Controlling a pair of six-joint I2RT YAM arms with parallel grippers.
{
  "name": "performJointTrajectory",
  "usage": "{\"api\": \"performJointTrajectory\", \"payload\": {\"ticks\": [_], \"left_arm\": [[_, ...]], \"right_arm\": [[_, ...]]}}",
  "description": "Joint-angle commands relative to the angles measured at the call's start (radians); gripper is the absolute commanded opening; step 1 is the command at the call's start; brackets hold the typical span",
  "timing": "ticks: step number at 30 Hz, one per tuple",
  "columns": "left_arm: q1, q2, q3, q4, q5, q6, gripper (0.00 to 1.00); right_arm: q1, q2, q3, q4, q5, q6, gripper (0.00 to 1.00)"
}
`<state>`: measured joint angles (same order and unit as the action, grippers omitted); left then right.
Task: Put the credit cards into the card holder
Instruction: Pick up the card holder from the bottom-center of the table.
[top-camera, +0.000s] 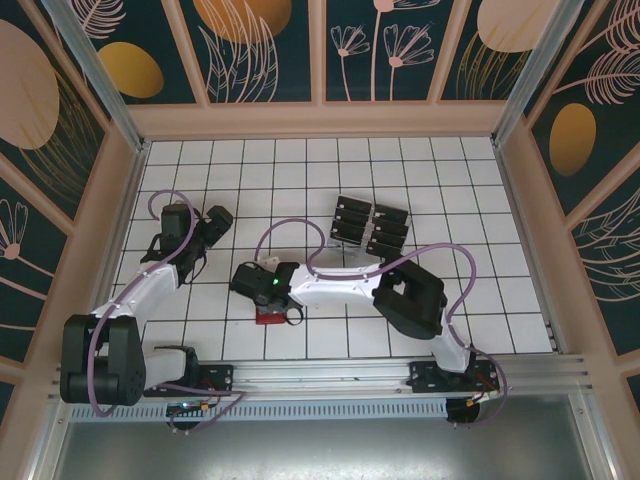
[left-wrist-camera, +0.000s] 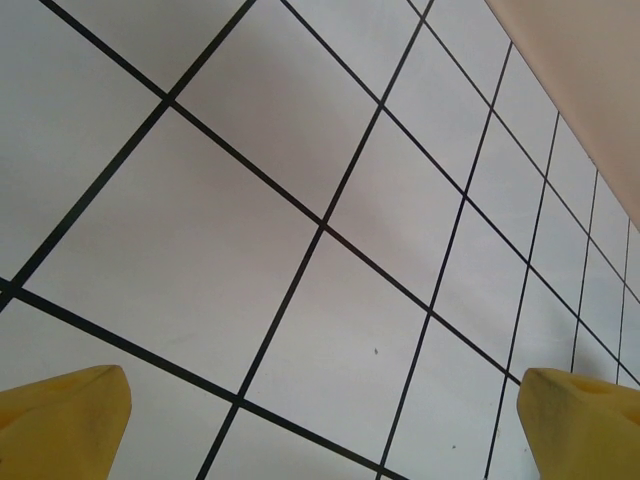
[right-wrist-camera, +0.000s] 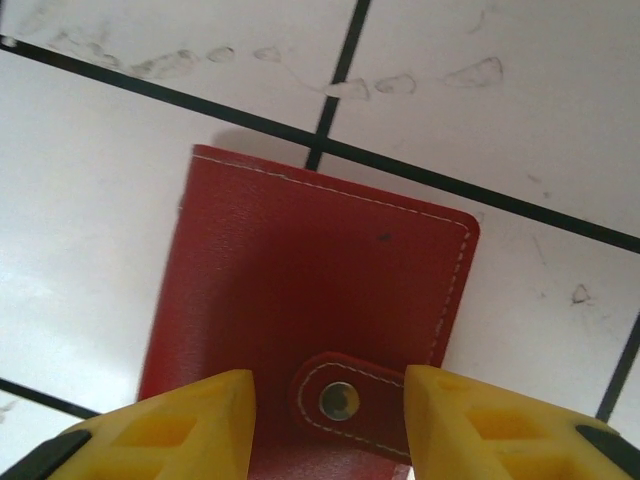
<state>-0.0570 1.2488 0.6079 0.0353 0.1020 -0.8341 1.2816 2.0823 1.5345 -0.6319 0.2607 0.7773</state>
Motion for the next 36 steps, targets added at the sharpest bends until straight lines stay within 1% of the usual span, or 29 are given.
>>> {"api": "performJointTrajectory", "payload": {"ticks": [1, 6, 8, 11, 18, 19, 23, 26, 29, 33, 36], "left_arm": [[0.009, 0.005, 0.007, 0.037, 0.022, 0.009, 0.99], [0.008, -0.003, 0.004, 0.037, 0.02, 0.006, 0.99], [0.008, -0.005, 0.001, 0.037, 0.018, 0.003, 0.99], [0.008, -0.008, 0.0, 0.036, 0.02, -0.001, 0.99], [0.008, -0.021, 0.0, 0.03, 0.025, -0.003, 0.99], [0.008, -0.024, 0.0, 0.028, 0.029, -0.002, 0.99], [0.008, -0.04, -0.005, 0.018, 0.056, 0.009, 0.99], [0.008, -0.051, -0.011, 0.012, 0.096, 0.028, 0.99], [0.008, -0.051, -0.02, 0.011, 0.166, 0.049, 0.99], [0.002, -0.051, -0.045, 0.018, 0.26, 0.065, 0.99], [-0.031, -0.051, -0.068, 0.024, 0.288, 0.067, 0.98]], "right_arm": [[0.007, 0.022, 0.033, -0.064, 0.057, 0.03, 0.44], [0.008, 0.037, 0.038, -0.065, 0.064, 0.022, 0.42], [0.009, 0.041, 0.038, -0.066, 0.067, 0.02, 0.39], [0.012, 0.045, 0.035, -0.071, 0.072, 0.014, 0.3], [0.014, 0.035, 0.012, -0.064, 0.077, -0.005, 0.02], [0.013, 0.03, 0.005, -0.061, 0.079, -0.008, 0.0], [-0.013, -0.039, -0.058, -0.024, 0.101, -0.026, 0.0], [-0.048, -0.128, -0.142, 0.06, 0.092, -0.04, 0.0], [-0.094, -0.212, -0.233, 0.169, 0.044, -0.063, 0.0], [-0.151, -0.287, -0.33, 0.303, -0.037, -0.081, 0.0], [-0.192, -0.329, -0.386, 0.378, -0.08, -0.085, 0.0]]}}
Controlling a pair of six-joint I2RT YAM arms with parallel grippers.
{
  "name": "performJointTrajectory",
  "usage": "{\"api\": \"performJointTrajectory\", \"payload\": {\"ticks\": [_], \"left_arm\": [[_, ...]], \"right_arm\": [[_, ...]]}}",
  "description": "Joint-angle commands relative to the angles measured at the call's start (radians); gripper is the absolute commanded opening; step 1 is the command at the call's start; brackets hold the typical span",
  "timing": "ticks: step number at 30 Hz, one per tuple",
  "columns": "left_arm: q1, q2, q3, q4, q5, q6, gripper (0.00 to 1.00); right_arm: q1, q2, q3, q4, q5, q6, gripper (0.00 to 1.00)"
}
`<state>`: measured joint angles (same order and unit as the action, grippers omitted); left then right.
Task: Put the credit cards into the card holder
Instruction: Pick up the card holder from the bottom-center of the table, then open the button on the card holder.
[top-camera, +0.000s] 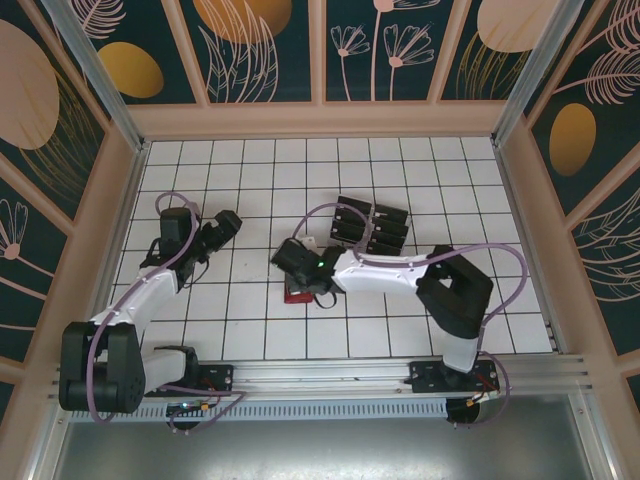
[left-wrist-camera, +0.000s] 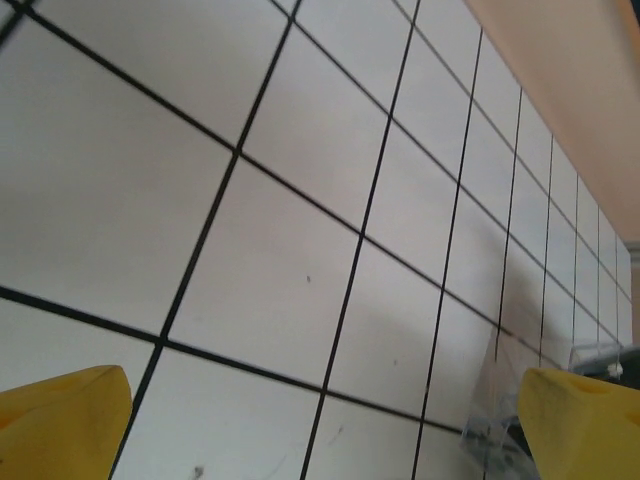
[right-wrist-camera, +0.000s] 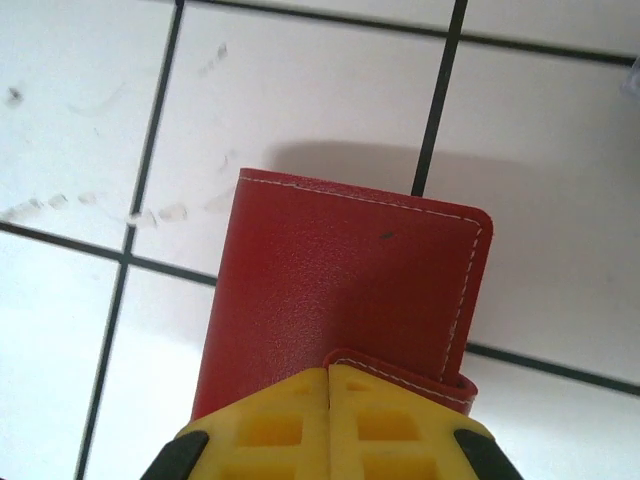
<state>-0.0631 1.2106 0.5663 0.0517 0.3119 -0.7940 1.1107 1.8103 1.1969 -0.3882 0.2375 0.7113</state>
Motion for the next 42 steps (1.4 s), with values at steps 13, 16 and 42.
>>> {"api": "performJointTrajectory", "payload": {"ticks": [13, 16, 42], "left_arm": [[-0.237, 0.001, -0.173, 0.258, 0.062, -0.14, 0.99], [-0.265, -0.004, -0.182, 0.31, 0.062, -0.172, 0.99], [-0.346, 0.024, -0.244, 0.56, 0.05, -0.297, 0.65]], "right_arm": [[-0.102, -0.173, -0.148, 0.318, -0.182, -0.013, 0.0], [-0.107, -0.177, -0.144, 0.336, -0.2, -0.012, 0.0], [-0.107, -0.17, -0.133, 0.426, -0.254, 0.013, 0.0]]}}
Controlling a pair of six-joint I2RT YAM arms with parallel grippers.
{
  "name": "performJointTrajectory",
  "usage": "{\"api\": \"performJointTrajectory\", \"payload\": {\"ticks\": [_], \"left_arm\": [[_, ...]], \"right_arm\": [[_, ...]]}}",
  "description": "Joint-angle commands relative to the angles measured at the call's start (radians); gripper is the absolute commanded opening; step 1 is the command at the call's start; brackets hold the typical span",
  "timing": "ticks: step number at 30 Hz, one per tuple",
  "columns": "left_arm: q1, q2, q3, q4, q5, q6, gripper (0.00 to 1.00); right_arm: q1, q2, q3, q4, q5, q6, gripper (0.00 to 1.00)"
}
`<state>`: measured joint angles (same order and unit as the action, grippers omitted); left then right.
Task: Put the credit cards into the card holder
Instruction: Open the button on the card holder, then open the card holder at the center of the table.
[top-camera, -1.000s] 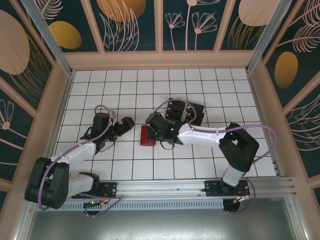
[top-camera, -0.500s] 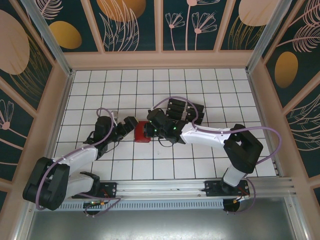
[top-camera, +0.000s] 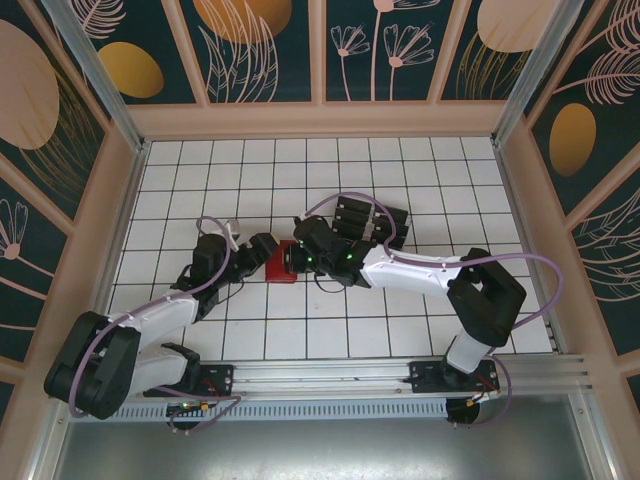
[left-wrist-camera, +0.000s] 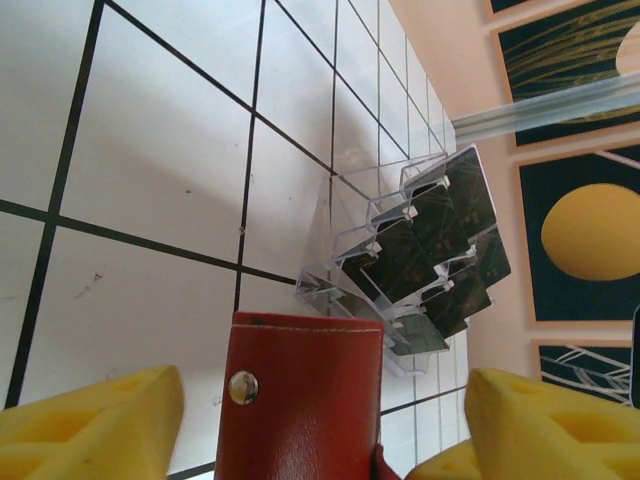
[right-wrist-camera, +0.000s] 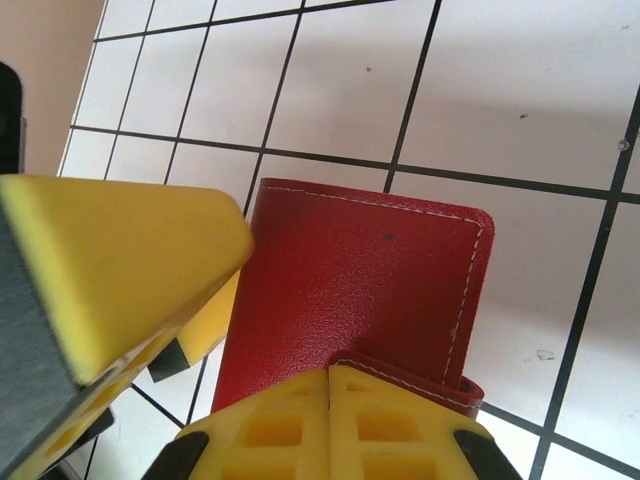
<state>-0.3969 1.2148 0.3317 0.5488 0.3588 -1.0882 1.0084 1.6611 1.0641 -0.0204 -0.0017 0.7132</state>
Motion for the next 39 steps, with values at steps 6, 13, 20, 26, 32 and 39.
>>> {"api": "performJointTrajectory", "payload": {"ticks": [6, 13, 20, 26, 32, 39], "left_arm": [[-0.027, 0.054, -0.018, 0.106, 0.004, -0.003, 0.32], [-0.03, 0.057, -0.035, 0.114, -0.053, 0.021, 0.0], [-0.03, 0.083, -0.066, 0.136, -0.084, 0.048, 0.0], [-0.03, 0.126, -0.083, 0.145, -0.091, 0.066, 0.24], [-0.029, 0.113, -0.06, 0.05, -0.146, 0.113, 0.66], [-0.029, 0.088, 0.018, -0.121, -0.181, 0.19, 0.74]], "right_arm": [[-0.006, -0.02, -0.024, 0.093, -0.03, 0.02, 0.0], [-0.044, -0.061, -0.129, 0.124, -0.027, 0.038, 0.0], [-0.093, -0.118, -0.249, 0.157, -0.033, 0.057, 0.0], [-0.094, -0.102, -0.26, 0.175, -0.059, 0.051, 0.0], [-0.093, -0.093, -0.255, 0.19, -0.095, 0.034, 0.0], [-0.088, -0.102, -0.229, 0.191, -0.117, 0.022, 0.0]]}}
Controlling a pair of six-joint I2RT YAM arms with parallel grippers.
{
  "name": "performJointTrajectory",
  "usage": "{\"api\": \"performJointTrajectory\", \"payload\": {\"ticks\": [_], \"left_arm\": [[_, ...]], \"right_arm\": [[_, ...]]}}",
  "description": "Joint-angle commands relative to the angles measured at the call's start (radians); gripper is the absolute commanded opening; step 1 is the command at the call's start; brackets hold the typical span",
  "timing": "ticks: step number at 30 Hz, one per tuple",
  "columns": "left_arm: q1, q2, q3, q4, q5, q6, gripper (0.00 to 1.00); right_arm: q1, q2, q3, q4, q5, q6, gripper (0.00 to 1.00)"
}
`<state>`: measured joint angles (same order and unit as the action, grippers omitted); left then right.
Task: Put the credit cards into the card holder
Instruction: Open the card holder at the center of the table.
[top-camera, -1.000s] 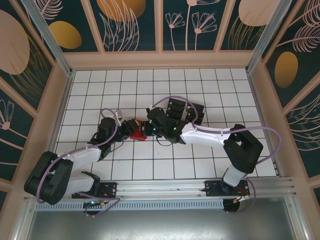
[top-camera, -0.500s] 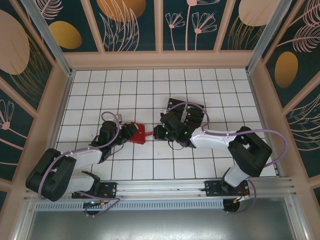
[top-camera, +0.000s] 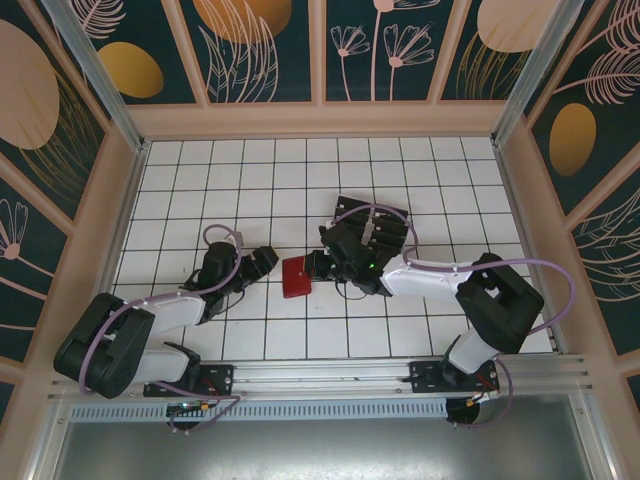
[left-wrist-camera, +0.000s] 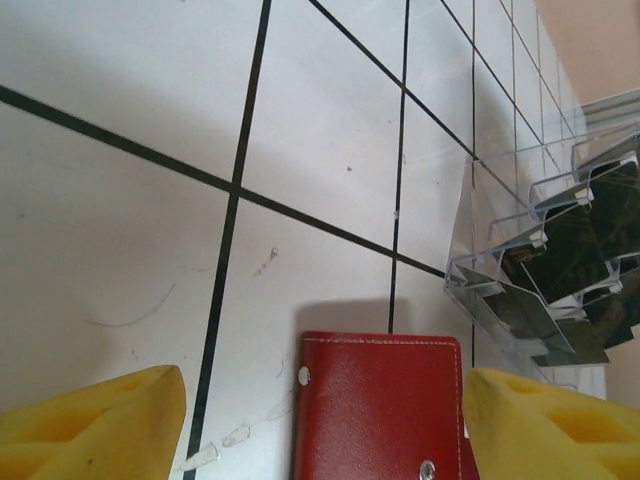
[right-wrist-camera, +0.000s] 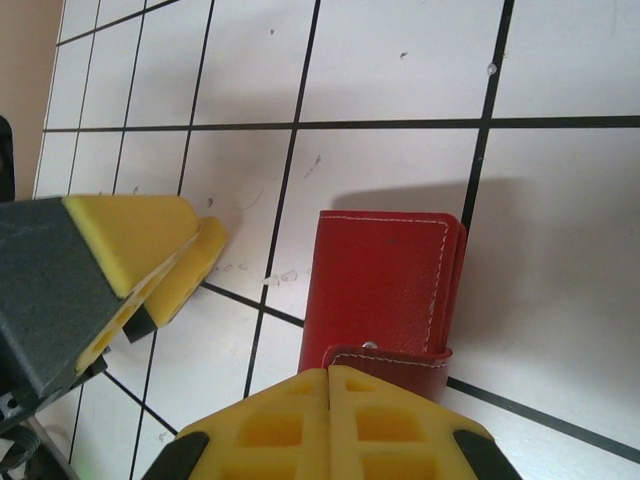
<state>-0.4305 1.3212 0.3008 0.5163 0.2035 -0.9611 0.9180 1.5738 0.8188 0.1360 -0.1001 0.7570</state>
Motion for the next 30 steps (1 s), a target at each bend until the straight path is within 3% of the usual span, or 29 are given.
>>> {"api": "performJointTrajectory", "payload": {"ticks": [1, 23, 27, 30], "left_arm": [[0.005, -0.017, 0.06, -0.106, -0.021, 0.073, 0.74], [0.004, -0.076, 0.091, -0.154, 0.042, 0.1, 0.76], [0.004, -0.077, 0.073, -0.155, 0.025, 0.086, 0.68], [0.004, -0.086, 0.048, -0.154, 0.002, 0.066, 0.57]], "right_arm": [[0.005, -0.018, 0.019, 0.038, -0.021, -0.022, 0.0], [0.045, -0.07, 0.102, 0.033, -0.015, -0.015, 0.0], [0.044, -0.079, 0.088, 0.024, 0.003, -0.015, 0.0], [0.039, -0.1, 0.05, 0.023, 0.024, -0.005, 0.0]]}}
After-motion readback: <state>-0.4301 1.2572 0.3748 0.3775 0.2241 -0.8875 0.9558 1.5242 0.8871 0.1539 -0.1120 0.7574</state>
